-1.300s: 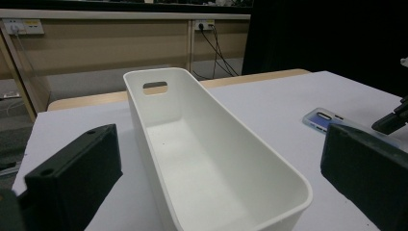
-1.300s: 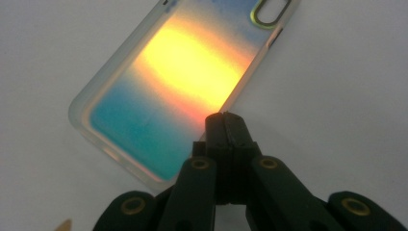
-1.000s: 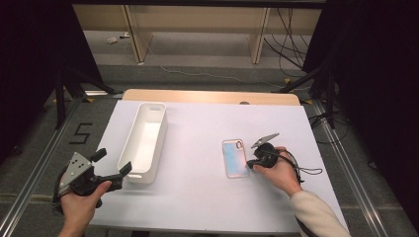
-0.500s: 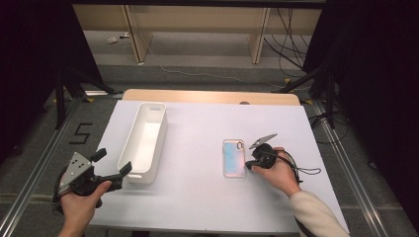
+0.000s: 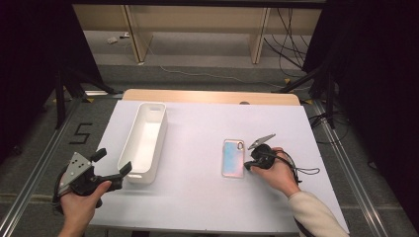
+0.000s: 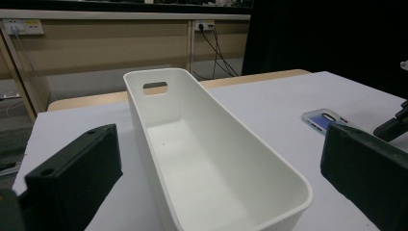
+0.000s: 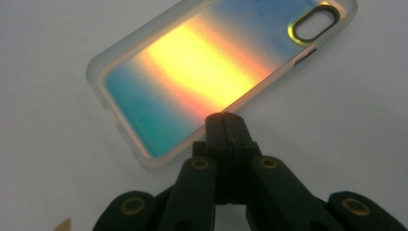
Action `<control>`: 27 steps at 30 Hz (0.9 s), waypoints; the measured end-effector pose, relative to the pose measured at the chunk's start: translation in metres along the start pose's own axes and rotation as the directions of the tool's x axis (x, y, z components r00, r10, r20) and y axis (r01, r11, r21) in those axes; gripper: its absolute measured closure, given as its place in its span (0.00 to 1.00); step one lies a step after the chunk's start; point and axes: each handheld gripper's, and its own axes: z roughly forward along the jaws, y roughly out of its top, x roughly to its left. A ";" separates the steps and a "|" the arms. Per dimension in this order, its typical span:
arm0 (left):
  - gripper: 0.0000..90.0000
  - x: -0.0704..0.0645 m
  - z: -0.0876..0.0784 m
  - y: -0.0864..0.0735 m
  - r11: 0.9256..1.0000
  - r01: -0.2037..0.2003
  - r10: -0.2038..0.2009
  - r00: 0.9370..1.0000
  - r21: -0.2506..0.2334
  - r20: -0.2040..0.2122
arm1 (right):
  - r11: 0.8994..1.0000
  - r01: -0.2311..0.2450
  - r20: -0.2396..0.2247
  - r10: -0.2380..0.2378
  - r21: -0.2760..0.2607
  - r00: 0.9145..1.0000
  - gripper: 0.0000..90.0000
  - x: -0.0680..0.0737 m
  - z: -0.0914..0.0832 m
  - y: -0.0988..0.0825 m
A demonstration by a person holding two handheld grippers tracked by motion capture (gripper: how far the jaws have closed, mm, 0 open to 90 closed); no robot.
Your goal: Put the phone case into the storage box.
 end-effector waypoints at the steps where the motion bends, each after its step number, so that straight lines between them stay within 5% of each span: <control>1: 0.00 0.000 0.000 0.000 1.000 0.000 0.000 1.000 0.000 0.000 | 1.000 -0.003 0.003 0.003 0.008 1.000 1.00 0.001 0.000 0.000; 11: 0.00 0.000 0.000 0.000 1.000 -0.002 0.002 1.000 0.003 0.000 | 1.000 0.016 0.016 -0.016 0.007 1.000 0.97 0.001 -0.001 0.001; 19: 0.00 0.000 0.000 0.000 1.000 0.001 -0.001 1.000 0.000 -0.002 | 0.993 0.067 0.056 -0.062 -0.094 0.997 0.62 0.000 -0.022 0.003; 20: 0.00 0.000 0.000 0.000 1.000 -0.001 0.001 1.000 0.001 -0.002 | 0.988 0.078 0.053 -0.072 -0.131 0.996 0.57 -0.001 -0.025 0.002; 22: 0.00 0.000 0.000 0.000 1.000 0.000 0.000 1.000 0.002 -0.002 | 0.962 0.004 0.041 0.007 -0.272 0.999 0.45 -0.001 -0.037 0.000; 23: 0.00 0.000 0.000 0.000 1.000 0.001 -0.001 1.000 0.002 -0.002 | 0.952 0.005 0.039 0.007 -0.306 0.999 0.42 -0.002 -0.041 0.000; 24: 0.00 0.000 0.000 0.000 1.000 0.001 -0.001 1.000 0.003 -0.003 | 0.952 0.005 0.039 0.007 -0.306 0.999 0.42 -0.002 -0.041 0.000; 25: 0.00 0.000 0.000 0.000 1.000 0.001 -0.001 1.000 0.003 -0.003 | 0.928 -0.014 0.039 0.031 -0.373 0.999 0.38 -0.002 -0.049 -0.001; 26: 0.00 0.000 -0.001 0.000 1.000 0.001 -0.001 1.000 0.002 -0.003 | 0.928 -0.014 0.039 0.031 -0.373 0.999 0.38 -0.002 -0.049 -0.001; 27: 0.00 0.001 -0.001 0.000 1.000 0.001 -0.001 1.000 0.003 -0.003 | 0.913 -0.021 0.034 0.038 -0.407 0.999 0.35 -0.001 -0.053 -0.001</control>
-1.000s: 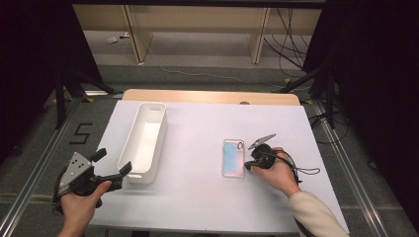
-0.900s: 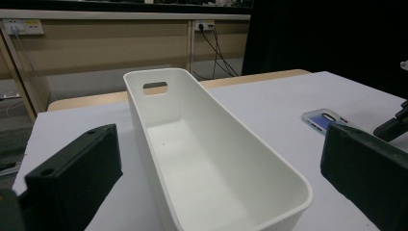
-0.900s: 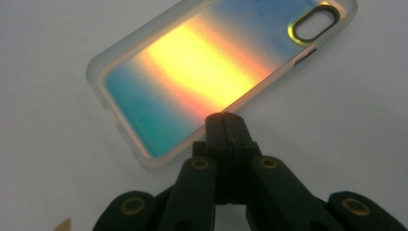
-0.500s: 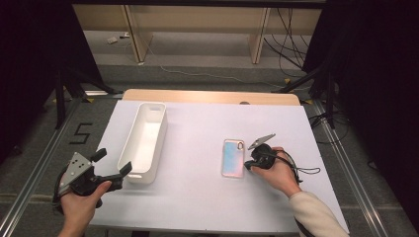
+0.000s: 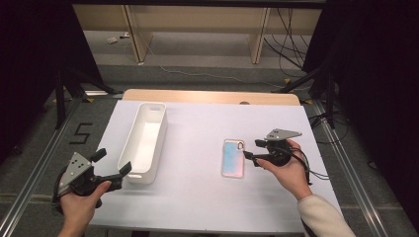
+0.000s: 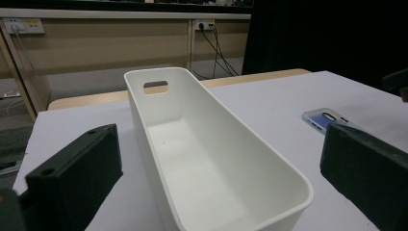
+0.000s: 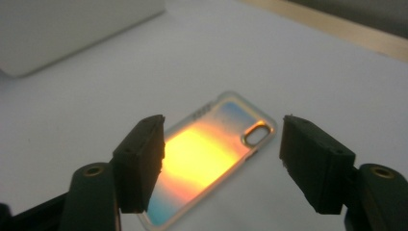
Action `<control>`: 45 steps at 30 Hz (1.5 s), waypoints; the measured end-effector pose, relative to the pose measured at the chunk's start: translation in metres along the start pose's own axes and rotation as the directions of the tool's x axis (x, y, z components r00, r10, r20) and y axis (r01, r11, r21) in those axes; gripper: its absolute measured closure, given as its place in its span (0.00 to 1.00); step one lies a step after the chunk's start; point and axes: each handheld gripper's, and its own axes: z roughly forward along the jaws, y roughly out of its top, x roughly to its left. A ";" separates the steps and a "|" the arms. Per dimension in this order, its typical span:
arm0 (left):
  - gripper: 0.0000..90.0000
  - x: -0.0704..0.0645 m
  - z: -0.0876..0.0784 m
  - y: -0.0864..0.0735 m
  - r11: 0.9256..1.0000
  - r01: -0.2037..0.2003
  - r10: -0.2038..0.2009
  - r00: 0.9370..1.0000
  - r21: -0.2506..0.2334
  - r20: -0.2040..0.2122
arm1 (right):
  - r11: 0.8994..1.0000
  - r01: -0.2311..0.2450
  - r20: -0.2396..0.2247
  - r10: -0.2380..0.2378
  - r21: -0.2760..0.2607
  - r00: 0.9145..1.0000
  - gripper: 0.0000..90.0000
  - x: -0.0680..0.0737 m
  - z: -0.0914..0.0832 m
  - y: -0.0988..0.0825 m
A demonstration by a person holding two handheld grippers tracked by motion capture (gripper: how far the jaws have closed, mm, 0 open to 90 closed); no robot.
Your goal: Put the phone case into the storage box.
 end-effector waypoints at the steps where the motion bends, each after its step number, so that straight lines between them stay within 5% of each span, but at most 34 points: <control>1: 0.00 0.000 0.000 0.000 1.000 0.001 -0.001 1.000 0.000 0.000 | 0.999 -0.007 -0.002 0.007 -0.049 1.000 0.33 0.000 -0.002 0.001; 6: 0.01 0.000 0.000 0.000 1.000 0.000 0.000 1.000 0.000 -0.002 | 0.986 -0.051 -0.050 0.043 -0.161 0.998 0.27 0.006 -0.018 0.005; 10: 0.01 0.000 0.001 0.000 1.000 -0.004 0.004 1.000 0.003 0.002 | 0.990 -0.015 -0.054 0.007 -0.144 0.999 0.25 0.010 -0.018 0.007; 14: 0.00 0.000 0.001 0.000 1.000 -0.004 0.004 1.000 0.003 0.002 | 0.996 0.080 -0.102 -0.083 -0.037 0.991 0.25 0.019 -0.012 0.010; 16: 0.01 0.000 0.001 -0.001 1.000 -0.002 0.002 1.000 0.003 0.002 | 0.983 0.178 -0.118 -0.171 0.053 0.978 0.25 0.029 -0.003 0.011; 19: 0.01 0.000 0.001 0.000 1.000 -0.001 0.001 1.000 0.003 0.003 | 0.968 0.231 -0.132 -0.218 0.094 0.967 0.26 0.036 0.003 0.011; 21: 0.01 0.000 0.001 0.000 1.000 -0.002 0.002 1.000 0.006 0.001 | 0.949 0.284 -0.143 -0.265 0.137 0.954 0.28 0.042 0.008 0.012; 22: 0.01 0.000 0.001 0.000 1.000 0.000 0.000 1.000 0.006 0.001 | 0.922 0.342 -0.168 -0.314 0.180 0.934 0.28 0.048 0.014 0.013; 23: 0.01 0.000 0.001 -0.001 1.000 0.001 -0.001 1.000 0.004 0.002 | 0.922 0.342 -0.168 -0.314 0.180 0.934 0.28 0.048 0.014 0.013; 24: 0.01 0.000 0.001 -0.001 1.000 0.000 0.000 1.000 0.005 0.001 | 0.908 0.361 -0.178 -0.328 0.211 0.928 0.30 0.052 0.017 0.014; 25: 0.01 0.000 0.001 -0.001 1.000 0.003 -0.003 1.000 0.004 0.001 | 0.892 0.390 -0.195 -0.350 0.231 0.916 0.30 0.054 0.020 0.015; 26: 0.01 0.000 0.001 -0.001 1.000 0.003 -0.003 1.000 0.004 0.001 | 0.854 0.434 -0.221 -0.382 0.286 0.897 0.33 0.058 0.026 0.016; 27: 0.01 0.000 0.001 -0.001 1.000 0.002 -0.002 1.000 0.006 0.000 | 0.854 0.434 -0.221 -0.382 0.286 0.897 0.33 0.058 0.026 0.016; 29: 0.01 0.000 0.002 -0.001 1.000 0.002 -0.002 1.000 0.001 0.007 | 0.819 0.473 -0.239 -0.412 0.325 0.879 0.34 0.061 0.033 0.016; 31: 0.01 0.000 0.001 -0.001 1.000 0.002 -0.002 1.000 0.006 0.003 | 0.793 0.488 -0.249 -0.422 0.365 0.872 0.37 0.063 0.038 0.015; 32: 0.01 0.000 0.002 -0.001 1.000 0.004 -0.004 1.000 0.003 0.005 | 0.775 0.499 -0.249 -0.434 0.388 0.866 0.37 0.064 0.042 0.014; 33: 0.01 0.000 0.002 -0.001 1.000 0.003 -0.003 1.000 0.005 0.005 | 0.744 0.517 -0.269 -0.442 0.423 0.856 0.39 0.064 0.048 0.014; 37: 0.01 0.000 0.002 -0.001 1.000 0.004 -0.004 1.000 0.005 0.006 | 0.731 0.519 -0.285 -0.434 0.443 0.855 0.42 0.064 0.056 0.014; 43: 0.01 0.000 0.002 -0.001 1.000 0.004 -0.004 1.000 0.005 0.008 | 0.671 0.546 -0.284 -0.469 0.501 0.836 0.46 0.065 0.069 0.016; 44: 0.01 0.000 0.002 -0.001 1.000 0.007 -0.007 1.000 0.001 0.012 | 0.637 0.575 -0.287 -0.504 0.513 0.814 0.46 0.064 0.072 0.017; 45: 0.01 0.001 0.002 -0.001 1.000 0.009 -0.009 1.000 -0.002 0.014 | 0.637 0.575 -0.287 -0.504 0.513 0.814 0.46 0.064 0.072 0.017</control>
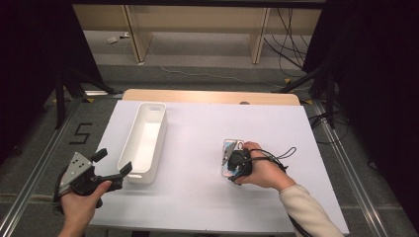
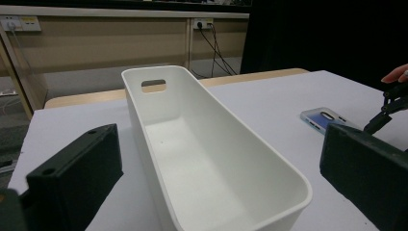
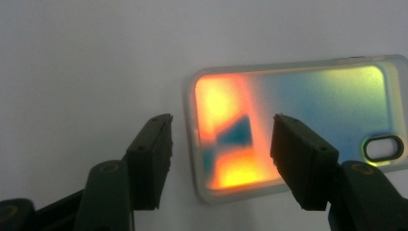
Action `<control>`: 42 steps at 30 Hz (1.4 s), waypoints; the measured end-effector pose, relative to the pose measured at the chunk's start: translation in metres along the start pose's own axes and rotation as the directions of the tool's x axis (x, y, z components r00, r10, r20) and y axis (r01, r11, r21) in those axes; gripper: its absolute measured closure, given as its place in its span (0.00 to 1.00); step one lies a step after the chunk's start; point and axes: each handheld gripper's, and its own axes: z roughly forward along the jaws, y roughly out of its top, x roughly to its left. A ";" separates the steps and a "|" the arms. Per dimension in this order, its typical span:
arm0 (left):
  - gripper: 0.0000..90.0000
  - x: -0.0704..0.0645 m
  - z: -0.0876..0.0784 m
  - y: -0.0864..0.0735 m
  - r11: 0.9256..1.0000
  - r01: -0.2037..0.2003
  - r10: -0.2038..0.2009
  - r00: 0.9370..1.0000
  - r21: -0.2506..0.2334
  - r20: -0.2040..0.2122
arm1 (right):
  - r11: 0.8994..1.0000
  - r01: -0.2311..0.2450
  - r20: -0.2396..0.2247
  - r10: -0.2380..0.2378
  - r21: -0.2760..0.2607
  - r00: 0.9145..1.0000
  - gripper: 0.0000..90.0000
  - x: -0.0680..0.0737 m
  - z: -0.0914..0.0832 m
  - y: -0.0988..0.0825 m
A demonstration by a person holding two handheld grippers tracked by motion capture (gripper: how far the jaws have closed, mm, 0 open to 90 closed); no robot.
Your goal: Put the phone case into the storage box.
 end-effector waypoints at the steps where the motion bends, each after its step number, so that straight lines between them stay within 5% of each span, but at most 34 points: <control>1: 0.01 0.000 0.000 0.000 1.000 0.000 0.000 1.000 0.000 -0.001 | 1.000 0.015 -0.005 -0.015 0.008 1.000 0.46 -0.001 0.001 0.000; 20: 0.01 0.000 -0.001 0.000 1.000 0.000 0.000 1.000 0.003 -0.002 | 0.991 0.082 -0.015 -0.080 0.107 0.997 0.65 0.000 0.008 0.009; 25: 0.01 0.000 -0.001 0.000 1.000 -0.001 0.001 1.000 0.004 -0.002 | 0.990 0.090 -0.033 -0.087 0.109 0.996 0.73 0.001 0.008 0.009; 26: 0.01 0.000 -0.001 0.000 1.000 -0.002 0.002 1.000 0.004 -0.001 | 0.987 0.123 -0.040 -0.120 0.100 0.992 0.76 0.000 0.009 0.009; 30: 0.01 0.000 -0.001 0.000 1.000 -0.002 0.002 1.000 0.003 -0.001 | 0.989 0.098 -0.053 -0.093 0.115 0.994 0.81 0.004 0.008 0.010; 31: 0.01 0.000 -0.001 0.000 1.000 -0.002 0.002 1.000 0.004 -0.001 | 0.985 0.130 -0.056 -0.124 0.114 0.991 0.84 0.003 0.009 0.010; 40: 0.01 -0.001 -0.001 0.001 1.000 -0.001 0.001 1.000 0.002 -0.003 | 0.978 0.170 -0.062 -0.164 0.124 0.985 0.92 0.005 0.009 0.012; 42: 0.01 0.000 -0.001 0.000 1.000 -0.001 0.001 1.000 0.003 0.000 | 0.978 0.150 -0.062 -0.143 0.145 0.988 0.93 0.007 0.007 0.012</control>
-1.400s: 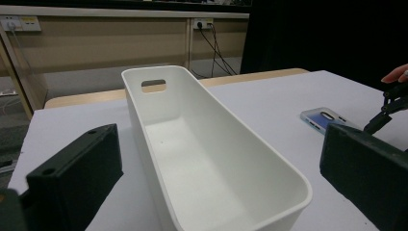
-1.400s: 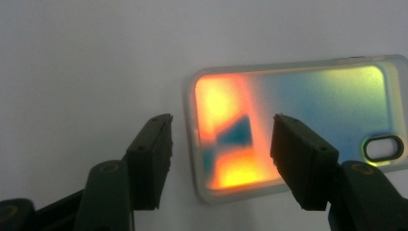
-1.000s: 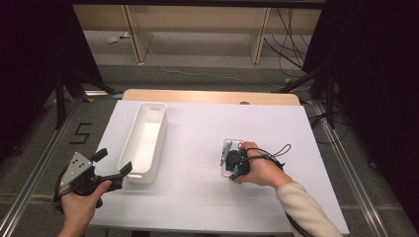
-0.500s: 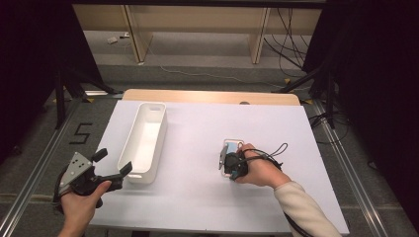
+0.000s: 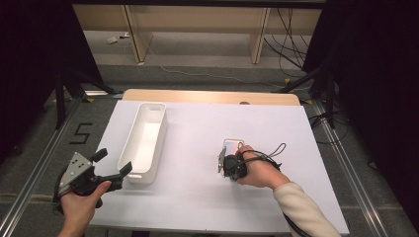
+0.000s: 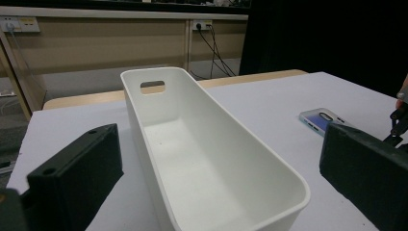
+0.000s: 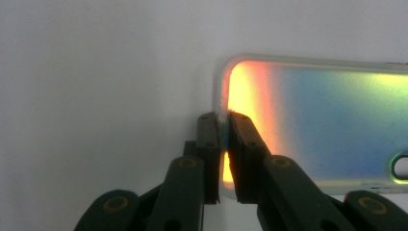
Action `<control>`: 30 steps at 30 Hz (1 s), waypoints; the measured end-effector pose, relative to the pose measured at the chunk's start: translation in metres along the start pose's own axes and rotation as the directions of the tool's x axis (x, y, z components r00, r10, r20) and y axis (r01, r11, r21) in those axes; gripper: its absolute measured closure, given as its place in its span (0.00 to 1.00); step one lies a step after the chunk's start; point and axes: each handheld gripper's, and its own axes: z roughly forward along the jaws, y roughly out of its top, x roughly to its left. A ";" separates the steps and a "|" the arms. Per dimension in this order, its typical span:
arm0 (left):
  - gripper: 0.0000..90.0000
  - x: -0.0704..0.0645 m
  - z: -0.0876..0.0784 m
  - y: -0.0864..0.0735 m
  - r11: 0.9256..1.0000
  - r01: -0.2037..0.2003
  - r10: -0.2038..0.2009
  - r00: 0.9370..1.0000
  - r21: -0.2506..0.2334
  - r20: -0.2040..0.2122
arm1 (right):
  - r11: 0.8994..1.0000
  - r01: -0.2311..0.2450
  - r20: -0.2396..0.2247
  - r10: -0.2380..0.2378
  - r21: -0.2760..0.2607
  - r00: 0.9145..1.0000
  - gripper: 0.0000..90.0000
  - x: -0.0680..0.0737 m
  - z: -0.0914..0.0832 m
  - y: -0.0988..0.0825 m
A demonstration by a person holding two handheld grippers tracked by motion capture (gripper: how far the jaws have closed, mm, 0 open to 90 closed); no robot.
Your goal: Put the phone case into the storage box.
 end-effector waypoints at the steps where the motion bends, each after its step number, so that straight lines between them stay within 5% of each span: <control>1: 0.01 0.000 0.000 0.000 1.000 0.000 0.000 1.000 0.000 -0.001 | 1.000 0.021 0.000 -0.021 -0.015 1.000 0.94 -0.001 0.001 0.000; 7: 0.01 0.000 0.000 0.000 1.000 0.000 0.000 1.000 0.000 -0.003 | 1.000 0.001 0.003 0.000 -0.006 1.000 0.96 0.002 0.000 0.001; 11: 0.01 0.000 0.000 0.000 1.000 0.001 -0.001 1.000 0.000 -0.003 | 0.999 0.047 0.012 -0.047 -0.014 0.999 0.97 0.001 0.001 0.000; 24: 0.01 0.000 -0.001 0.000 1.000 -0.005 0.005 1.000 -0.001 -0.001 | 1.000 0.021 0.027 -0.021 -0.009 0.999 0.99 0.007 -0.001 -0.001; 30: 0.01 0.000 0.000 0.000 1.000 0.002 -0.002 1.000 -0.001 -0.006 | 0.998 0.048 0.046 -0.046 -0.028 0.998 0.99 0.009 -0.003 -0.006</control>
